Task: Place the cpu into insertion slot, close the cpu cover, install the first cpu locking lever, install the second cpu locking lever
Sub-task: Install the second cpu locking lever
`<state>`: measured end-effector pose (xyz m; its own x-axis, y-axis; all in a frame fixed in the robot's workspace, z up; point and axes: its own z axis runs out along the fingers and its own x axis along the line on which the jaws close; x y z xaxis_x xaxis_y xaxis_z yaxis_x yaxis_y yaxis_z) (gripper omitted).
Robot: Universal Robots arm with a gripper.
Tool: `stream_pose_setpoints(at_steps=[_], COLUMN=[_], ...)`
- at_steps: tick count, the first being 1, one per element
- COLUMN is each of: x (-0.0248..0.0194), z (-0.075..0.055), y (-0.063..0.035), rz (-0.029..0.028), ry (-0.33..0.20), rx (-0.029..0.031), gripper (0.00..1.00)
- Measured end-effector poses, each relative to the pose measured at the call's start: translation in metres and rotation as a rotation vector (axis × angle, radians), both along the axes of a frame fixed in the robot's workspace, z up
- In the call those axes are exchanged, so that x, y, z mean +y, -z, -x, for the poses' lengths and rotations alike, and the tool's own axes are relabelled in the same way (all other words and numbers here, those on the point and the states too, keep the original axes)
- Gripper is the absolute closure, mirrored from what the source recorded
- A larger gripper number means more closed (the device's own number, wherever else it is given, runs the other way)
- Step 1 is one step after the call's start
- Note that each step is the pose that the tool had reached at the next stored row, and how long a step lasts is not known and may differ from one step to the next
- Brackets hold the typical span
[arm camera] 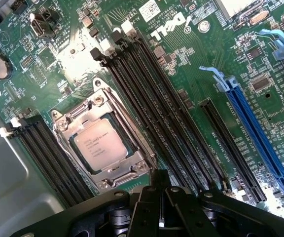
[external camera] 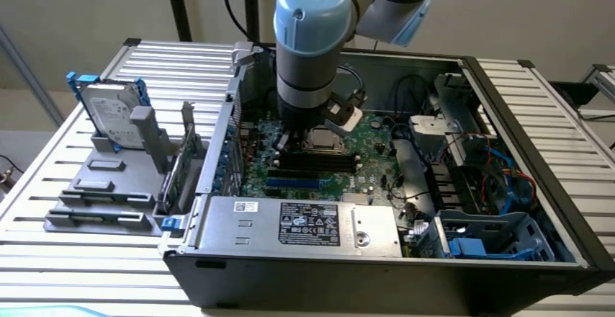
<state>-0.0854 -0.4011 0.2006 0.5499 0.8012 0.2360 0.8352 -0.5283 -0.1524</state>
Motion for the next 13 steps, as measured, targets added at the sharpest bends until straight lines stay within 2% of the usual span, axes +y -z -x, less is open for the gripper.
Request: stream_pose_setpoints(at_steps=[6, 9, 11, 13], x=[0.0023, 0.0032, 0.0035, 0.0038], z=[0.0015, 0.0022, 0.0028, 0.0032], y=[0.0042, 0.0052, 0.0057, 0.006], rz=[0.0004, 0.0023, 0.0085, 0.0191], ry=[0.0, 0.0, 0.0, 0.0], rx=[-0.0003, -0.0003, -0.0019, -0.004], gripper=[0.89, 0.89, 0.89, 0.89])
